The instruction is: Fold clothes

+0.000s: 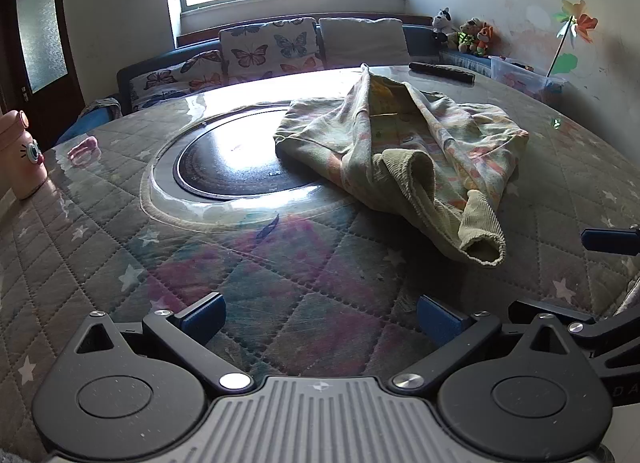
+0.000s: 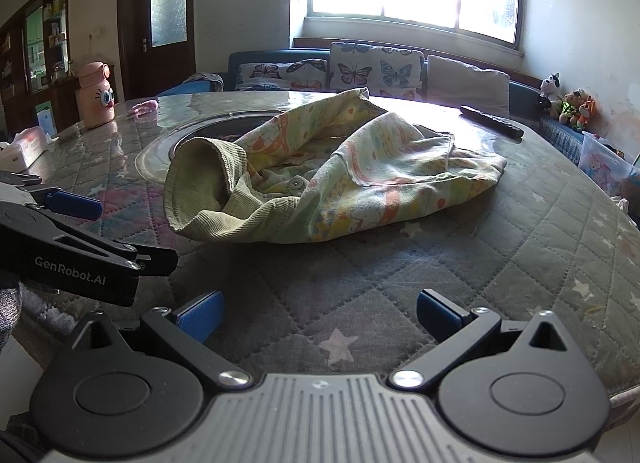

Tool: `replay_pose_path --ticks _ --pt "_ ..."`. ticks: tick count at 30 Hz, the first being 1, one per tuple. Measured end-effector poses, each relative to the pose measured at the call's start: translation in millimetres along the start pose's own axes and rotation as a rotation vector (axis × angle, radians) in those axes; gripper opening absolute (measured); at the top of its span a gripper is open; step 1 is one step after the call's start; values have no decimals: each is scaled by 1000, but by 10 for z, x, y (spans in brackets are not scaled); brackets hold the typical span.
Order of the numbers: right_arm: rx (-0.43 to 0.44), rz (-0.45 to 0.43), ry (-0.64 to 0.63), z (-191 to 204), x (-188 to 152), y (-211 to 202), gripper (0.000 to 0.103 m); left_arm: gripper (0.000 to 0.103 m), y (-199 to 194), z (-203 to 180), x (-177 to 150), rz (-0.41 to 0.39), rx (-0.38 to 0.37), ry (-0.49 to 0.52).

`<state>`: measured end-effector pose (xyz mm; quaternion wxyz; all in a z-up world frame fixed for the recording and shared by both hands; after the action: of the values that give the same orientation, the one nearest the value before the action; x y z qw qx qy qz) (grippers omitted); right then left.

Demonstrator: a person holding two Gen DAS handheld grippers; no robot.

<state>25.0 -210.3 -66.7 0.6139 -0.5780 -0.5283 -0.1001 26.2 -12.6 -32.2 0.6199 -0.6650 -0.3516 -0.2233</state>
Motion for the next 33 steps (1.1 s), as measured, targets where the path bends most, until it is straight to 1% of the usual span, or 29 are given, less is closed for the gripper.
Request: replay_pose_path --ticks 33 --pt "5 15 10 -36 35 85 103 103 96 9 29 18 1 4"
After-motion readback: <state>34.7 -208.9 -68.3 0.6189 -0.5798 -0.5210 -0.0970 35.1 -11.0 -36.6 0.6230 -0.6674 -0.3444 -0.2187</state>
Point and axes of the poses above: each gripper's, at about its wrist camera, not at the fingertips, and y roughly the way its jaws point, z to its left, x to its top, the point moved 3 cm from there along y, roughly the way its jaws point, and after that the axes turned 15 degrees about -y, right-handed, at the moved point
